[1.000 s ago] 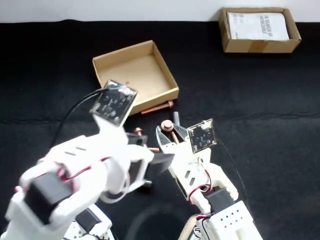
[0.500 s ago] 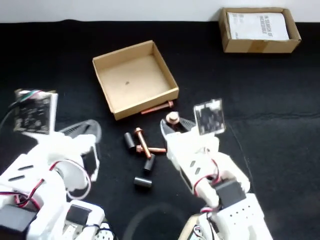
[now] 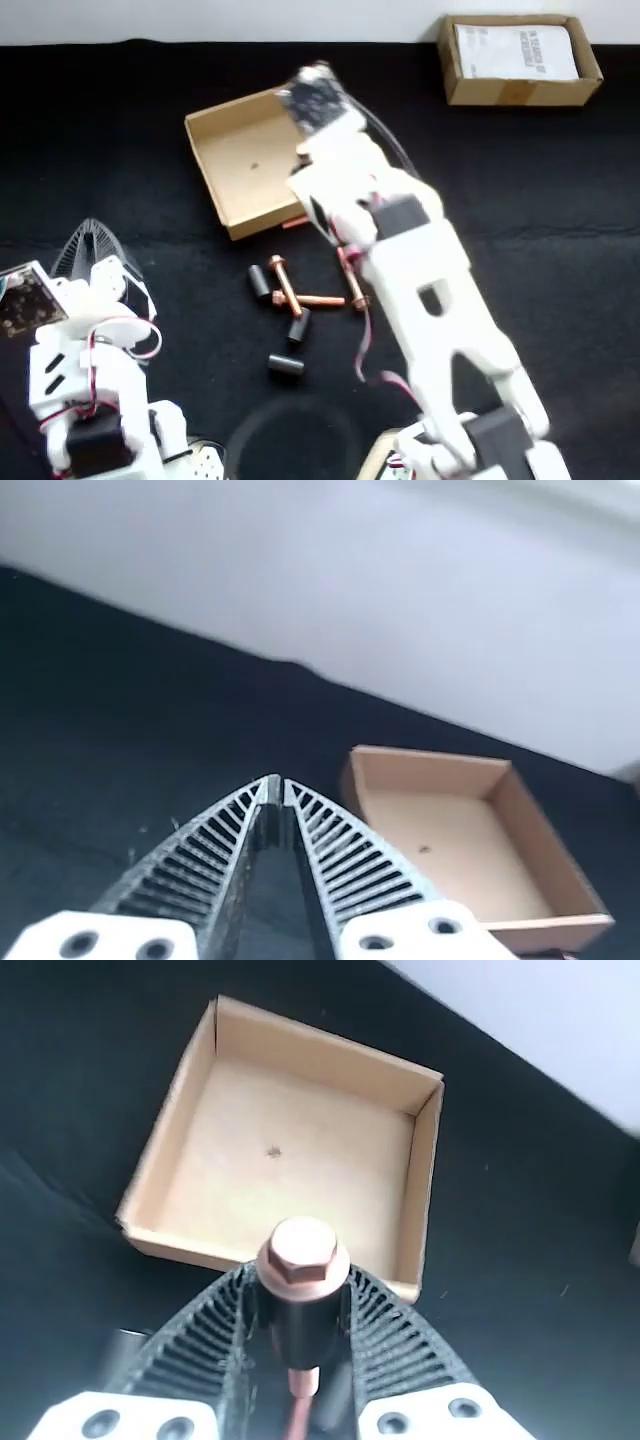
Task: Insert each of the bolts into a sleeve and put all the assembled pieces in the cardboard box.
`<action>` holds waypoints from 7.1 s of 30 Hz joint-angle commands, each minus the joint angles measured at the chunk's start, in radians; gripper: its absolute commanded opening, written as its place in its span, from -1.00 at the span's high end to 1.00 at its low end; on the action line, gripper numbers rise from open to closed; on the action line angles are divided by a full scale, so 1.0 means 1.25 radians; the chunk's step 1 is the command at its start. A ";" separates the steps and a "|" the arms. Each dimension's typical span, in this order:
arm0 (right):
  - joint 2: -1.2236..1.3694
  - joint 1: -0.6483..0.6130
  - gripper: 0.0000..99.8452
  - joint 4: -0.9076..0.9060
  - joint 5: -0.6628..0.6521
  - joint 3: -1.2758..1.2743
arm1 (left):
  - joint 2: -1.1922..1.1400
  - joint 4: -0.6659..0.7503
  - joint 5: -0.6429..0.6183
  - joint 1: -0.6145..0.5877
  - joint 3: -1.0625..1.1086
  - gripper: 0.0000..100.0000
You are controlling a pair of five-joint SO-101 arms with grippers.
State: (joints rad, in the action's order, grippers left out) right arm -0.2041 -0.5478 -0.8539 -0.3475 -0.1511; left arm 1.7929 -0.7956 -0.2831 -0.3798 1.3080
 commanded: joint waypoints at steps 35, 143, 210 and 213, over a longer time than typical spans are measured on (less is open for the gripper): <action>0.479 -0.063 0.56 -0.226 -0.567 0.551 | 0.019 0.000 0.005 -0.195 0.220 0.93; 0.031 0.224 0.99 -0.136 -0.016 -0.258 | 0.017 -0.196 0.049 -0.057 0.309 0.93; -0.066 0.385 0.99 -0.622 -0.104 0.241 | 0.015 -0.243 0.178 -0.001 0.303 0.94; -0.209 0.417 0.99 -0.684 -0.104 0.241 | 0.015 -0.250 0.194 0.046 0.269 0.98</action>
State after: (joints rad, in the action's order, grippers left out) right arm -0.2654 -0.0675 -1.6441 -0.4749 0.1020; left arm 1.8082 -1.0963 -0.0606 -0.3782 1.6778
